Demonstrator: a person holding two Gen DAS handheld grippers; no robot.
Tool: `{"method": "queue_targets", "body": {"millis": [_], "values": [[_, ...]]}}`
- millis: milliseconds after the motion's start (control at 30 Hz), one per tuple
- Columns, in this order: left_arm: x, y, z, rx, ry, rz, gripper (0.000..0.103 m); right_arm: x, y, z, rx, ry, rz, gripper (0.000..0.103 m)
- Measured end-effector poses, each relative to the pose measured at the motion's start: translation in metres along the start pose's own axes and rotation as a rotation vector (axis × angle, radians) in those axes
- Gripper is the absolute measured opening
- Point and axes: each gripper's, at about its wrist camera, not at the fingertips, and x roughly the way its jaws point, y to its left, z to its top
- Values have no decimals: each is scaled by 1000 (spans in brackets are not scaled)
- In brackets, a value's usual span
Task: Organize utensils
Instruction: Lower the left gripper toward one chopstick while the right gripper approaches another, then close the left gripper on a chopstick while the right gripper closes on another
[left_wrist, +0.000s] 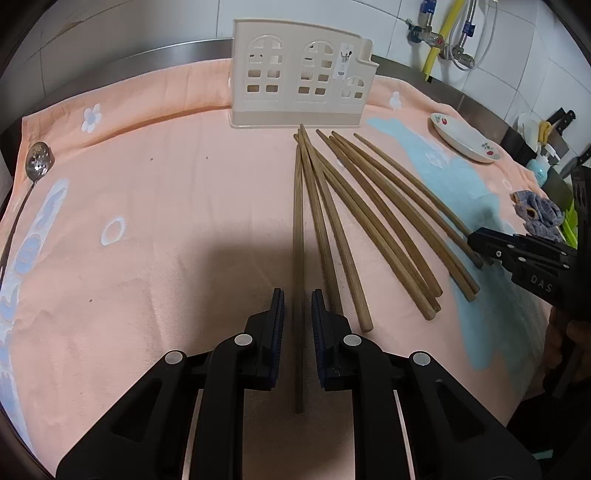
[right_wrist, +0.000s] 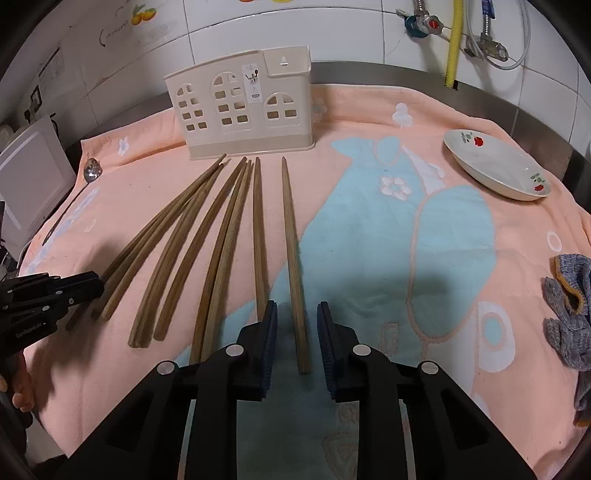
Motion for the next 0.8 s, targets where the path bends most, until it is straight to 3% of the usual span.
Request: {"method": "queue_targets", "body": {"millis": [667,800], "values": [[6,-4,4,28,-14,-1,14,9,11,1,-83,-16,-72,9],[7,-2,6,23,-13,5,9,9,10,2,-82,-21,-72,7]]}}
